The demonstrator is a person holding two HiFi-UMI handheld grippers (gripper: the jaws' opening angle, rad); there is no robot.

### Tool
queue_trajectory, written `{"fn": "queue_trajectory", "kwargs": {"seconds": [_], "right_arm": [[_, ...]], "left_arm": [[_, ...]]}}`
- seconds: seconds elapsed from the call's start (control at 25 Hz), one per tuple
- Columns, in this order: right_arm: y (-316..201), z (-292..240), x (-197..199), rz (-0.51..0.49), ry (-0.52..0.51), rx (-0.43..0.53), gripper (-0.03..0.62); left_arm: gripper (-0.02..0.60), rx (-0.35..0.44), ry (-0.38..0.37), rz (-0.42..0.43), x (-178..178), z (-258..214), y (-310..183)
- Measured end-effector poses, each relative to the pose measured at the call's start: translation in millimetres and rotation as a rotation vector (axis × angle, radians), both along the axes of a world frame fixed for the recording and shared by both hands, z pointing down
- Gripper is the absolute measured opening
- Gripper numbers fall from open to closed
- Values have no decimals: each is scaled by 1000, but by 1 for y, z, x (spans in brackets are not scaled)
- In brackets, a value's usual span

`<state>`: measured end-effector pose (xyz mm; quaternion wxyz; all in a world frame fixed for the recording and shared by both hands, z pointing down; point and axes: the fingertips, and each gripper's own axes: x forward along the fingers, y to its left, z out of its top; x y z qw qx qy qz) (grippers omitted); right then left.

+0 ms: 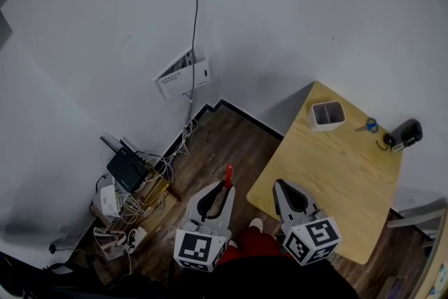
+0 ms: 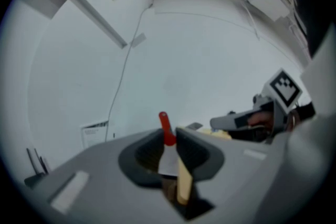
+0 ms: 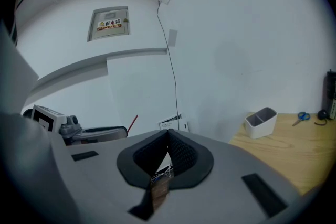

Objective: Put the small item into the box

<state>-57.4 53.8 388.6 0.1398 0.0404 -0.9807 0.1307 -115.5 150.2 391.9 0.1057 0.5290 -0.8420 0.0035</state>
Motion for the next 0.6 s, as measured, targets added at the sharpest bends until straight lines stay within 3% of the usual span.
{"fn": "queue_trajectory", "kwargs": {"seconds": [0.6], "right_arm": [[-114, 3, 17, 195, -19, -10, 8]], "left_arm": [[72, -19, -57, 158, -9, -9, -123]]}}
